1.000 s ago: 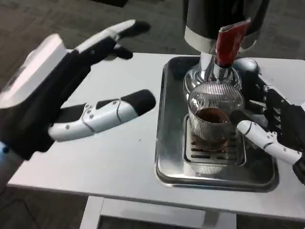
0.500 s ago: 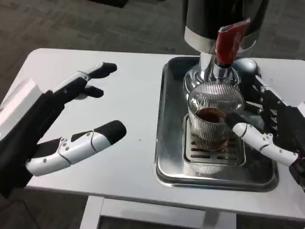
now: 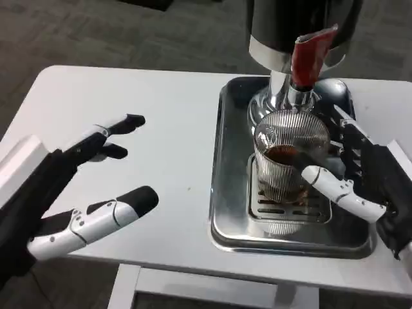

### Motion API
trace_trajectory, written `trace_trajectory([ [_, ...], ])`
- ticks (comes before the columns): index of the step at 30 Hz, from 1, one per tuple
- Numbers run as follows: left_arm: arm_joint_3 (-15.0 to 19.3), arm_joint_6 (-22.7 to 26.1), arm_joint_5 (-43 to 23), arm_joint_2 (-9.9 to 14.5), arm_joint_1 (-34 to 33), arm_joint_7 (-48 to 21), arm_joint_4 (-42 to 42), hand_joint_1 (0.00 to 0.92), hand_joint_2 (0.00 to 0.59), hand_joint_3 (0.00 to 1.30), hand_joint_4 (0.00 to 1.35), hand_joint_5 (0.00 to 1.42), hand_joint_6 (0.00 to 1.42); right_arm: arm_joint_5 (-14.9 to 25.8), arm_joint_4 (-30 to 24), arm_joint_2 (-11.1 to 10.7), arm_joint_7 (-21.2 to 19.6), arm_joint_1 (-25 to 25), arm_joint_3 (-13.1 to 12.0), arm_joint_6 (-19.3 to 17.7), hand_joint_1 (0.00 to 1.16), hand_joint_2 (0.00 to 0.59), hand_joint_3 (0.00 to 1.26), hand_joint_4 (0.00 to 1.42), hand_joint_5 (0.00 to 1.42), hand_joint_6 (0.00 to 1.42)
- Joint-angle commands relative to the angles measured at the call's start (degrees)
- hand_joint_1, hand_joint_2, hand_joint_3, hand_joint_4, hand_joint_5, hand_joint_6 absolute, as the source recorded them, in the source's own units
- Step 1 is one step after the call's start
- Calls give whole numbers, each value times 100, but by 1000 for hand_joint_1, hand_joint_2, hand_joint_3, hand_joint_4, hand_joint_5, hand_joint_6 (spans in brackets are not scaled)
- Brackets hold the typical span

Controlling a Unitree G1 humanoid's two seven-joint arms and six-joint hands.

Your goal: Grasp the cup under the faucet to collect the drink, then remove the cup.

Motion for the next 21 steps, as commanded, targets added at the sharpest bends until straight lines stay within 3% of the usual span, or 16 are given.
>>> trace_trajectory([
  [1,-5,-85,-12,-23,270,45,3,111,96,183,140,266,243,-18,152,93,-76,-48,48,-168,542,244,76,87,235,361],
  [10,47,-67,-39,-7,480,49,-72,113,96,185,140,266,243,67,249,192,-75,-183,76,-229,539,243,76,81,235,342],
  [17,42,-52,-40,12,470,31,-51,113,96,185,140,266,243,224,375,277,-46,-222,-2,-267,470,242,67,76,225,339],
  [21,17,-57,-19,22,444,32,-15,113,96,185,140,266,243,361,434,215,46,-243,-65,-330,445,221,30,67,210,309],
])
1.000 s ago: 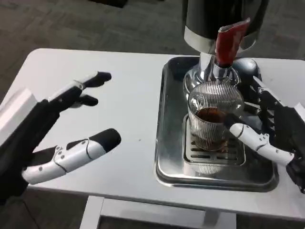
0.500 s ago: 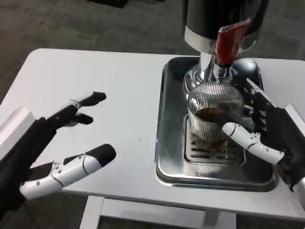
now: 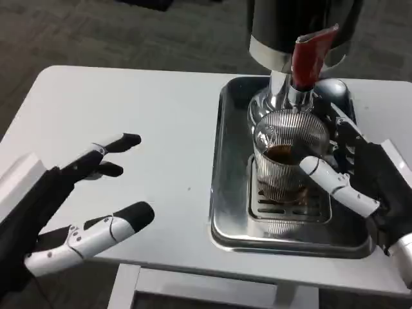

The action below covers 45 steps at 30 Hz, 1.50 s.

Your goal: Grasp the cup under the faucet to collect the drink, then remove the cup.

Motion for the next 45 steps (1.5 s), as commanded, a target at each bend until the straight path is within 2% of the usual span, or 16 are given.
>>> trace_trajectory([
  [1,-17,-35,-16,22,75,30,16,113,96,185,140,266,243,188,95,-52,137,-37,-81,-235,441,215,14,58,203,305],
  [5,-39,-36,-17,32,58,20,52,113,96,185,144,266,243,370,170,-116,288,-41,-156,-277,413,197,0,43,173,269],
  [13,-101,-6,-20,79,-40,-5,125,113,96,190,149,273,243,453,147,-300,446,106,-306,-422,399,195,0,18,159,255],
  [27,-165,19,-27,144,-53,-26,166,114,96,194,151,276,243,341,199,-630,648,369,-338,-968,508,201,0,0,111,247],
  [34,-184,34,-31,167,-60,-46,163,114,96,199,156,277,243,264,192,-619,616,424,-262,-1133,522,204,0,0,111,247],
  [45,-141,75,-48,164,2,-46,125,114,96,204,163,277,242,107,35,-572,557,379,-46,-1094,558,203,0,0,91,247],
])
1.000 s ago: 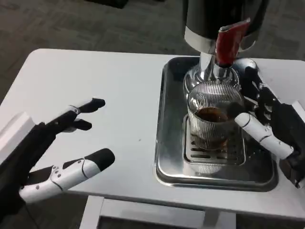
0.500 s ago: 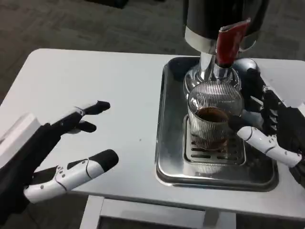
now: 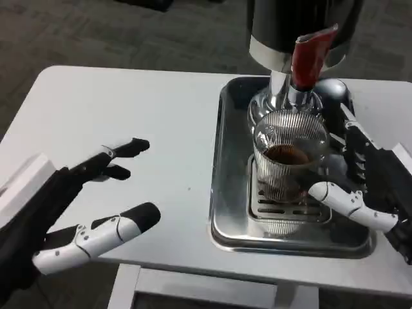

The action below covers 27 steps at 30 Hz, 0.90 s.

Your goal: Grasp the cup under the faucet to collect the drink, then remove the cup.

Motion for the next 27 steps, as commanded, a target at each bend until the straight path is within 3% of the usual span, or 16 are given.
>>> trace_trajectory([
  [1,45,57,-57,60,133,-43,-15,114,96,204,163,277,242,-166,-168,64,-73,49,136,-51,562,204,0,0,88,247],
  [13,127,95,-81,64,272,-52,-158,114,97,204,165,284,242,-715,-221,292,-456,6,437,138,611,212,0,0,36,200],
  [27,233,189,-133,64,433,-75,-278,114,97,205,174,292,242,-946,-219,521,-675,-5,533,381,609,220,0,0,11,178],
])
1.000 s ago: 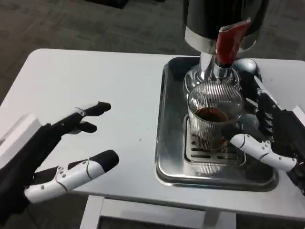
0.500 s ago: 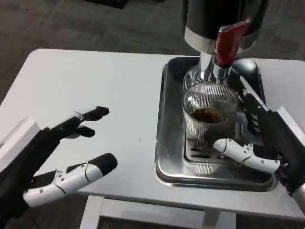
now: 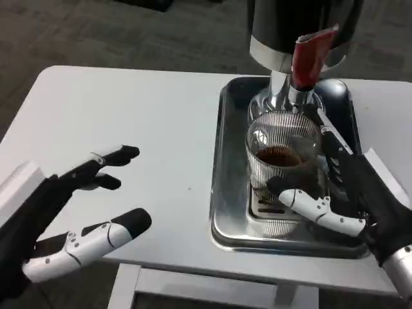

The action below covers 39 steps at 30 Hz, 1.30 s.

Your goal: Grasp the cup under the faucet to collect the drink, then remove the cup.

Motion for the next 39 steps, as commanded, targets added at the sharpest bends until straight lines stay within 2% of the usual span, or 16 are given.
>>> trace_trajectory([
  [1,43,68,-63,55,139,-69,-110,114,97,205,174,292,242,-127,-72,142,-169,16,91,185,606,223,0,0,6,168],
  [12,103,66,-102,75,261,-75,-121,115,99,211,174,293,242,-348,-169,345,-358,-111,287,548,603,224,0,0,0,163],
  [23,156,75,-127,57,366,-65,-138,117,101,214,174,293,242,-432,-198,378,-403,-89,376,549,599,223,0,0,0,151],
  [39,187,144,-131,61,447,-76,-197,118,103,215,174,293,242,-727,-166,567,-622,-125,559,729,589,227,0,0,0,145],
])
